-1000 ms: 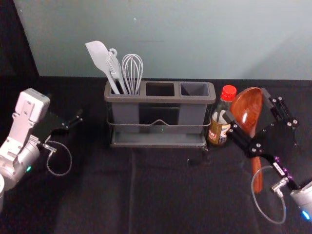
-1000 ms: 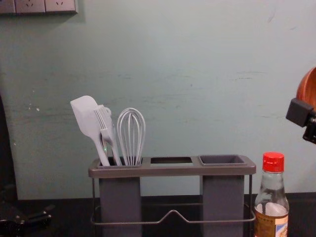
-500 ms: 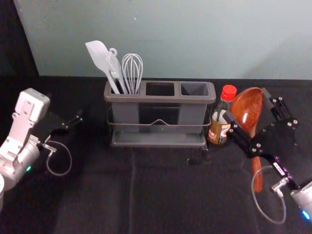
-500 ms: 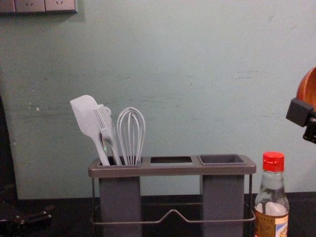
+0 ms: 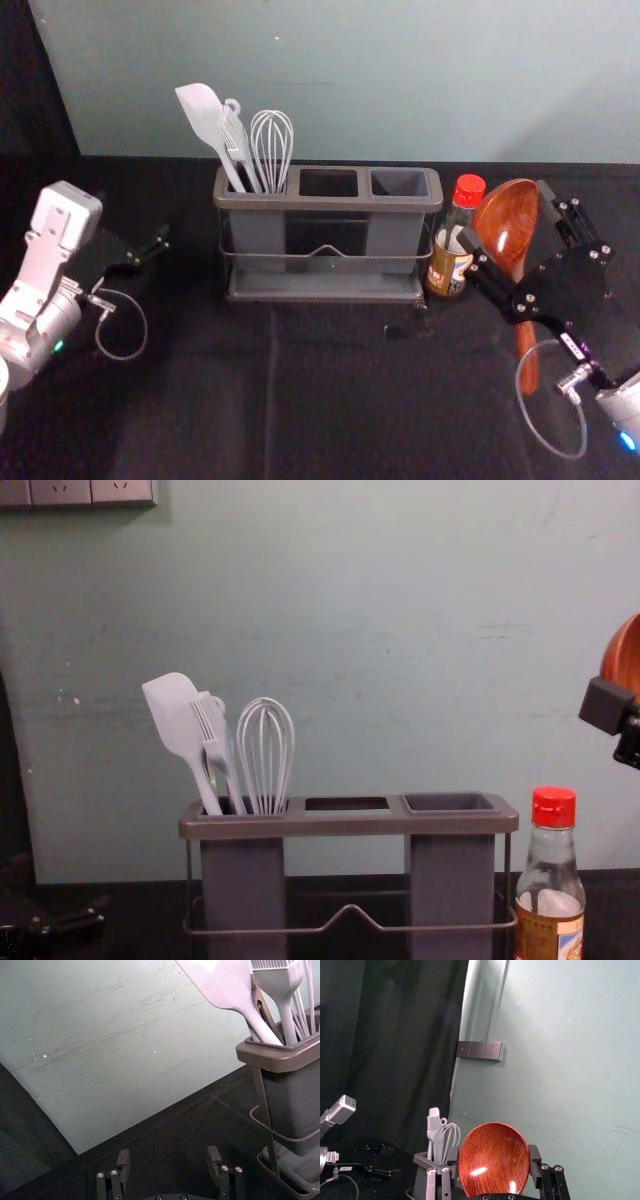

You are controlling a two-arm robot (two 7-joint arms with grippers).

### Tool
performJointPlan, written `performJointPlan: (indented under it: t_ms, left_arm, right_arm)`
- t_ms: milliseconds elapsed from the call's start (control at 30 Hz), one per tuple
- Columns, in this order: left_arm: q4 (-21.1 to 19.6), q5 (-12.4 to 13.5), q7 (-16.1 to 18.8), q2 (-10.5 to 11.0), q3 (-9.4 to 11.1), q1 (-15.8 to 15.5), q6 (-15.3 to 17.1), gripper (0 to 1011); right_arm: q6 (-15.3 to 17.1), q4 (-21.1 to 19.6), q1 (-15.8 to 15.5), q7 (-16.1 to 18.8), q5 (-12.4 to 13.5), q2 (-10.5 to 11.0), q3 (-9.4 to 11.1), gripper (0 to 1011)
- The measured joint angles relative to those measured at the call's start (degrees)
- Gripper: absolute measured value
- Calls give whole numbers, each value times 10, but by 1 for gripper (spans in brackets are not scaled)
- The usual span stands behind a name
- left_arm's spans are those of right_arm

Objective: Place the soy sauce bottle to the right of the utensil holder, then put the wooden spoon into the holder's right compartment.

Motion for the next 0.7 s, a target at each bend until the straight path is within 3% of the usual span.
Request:
performJointPlan:
  t_ms: [367, 600, 700]
  left_arm:
    - [0, 0, 0, 0, 0, 0, 0, 1005]
    - [0, 0, 0, 0, 0, 0, 0, 1005]
    - [0, 0, 0, 0, 0, 0, 0, 1005]
  right_arm:
    - [0, 5, 9, 1, 0, 5, -6, 839]
    - [13, 43, 67, 13, 10, 11, -30, 839]
    - [22, 82, 121, 32, 35, 10, -50, 839]
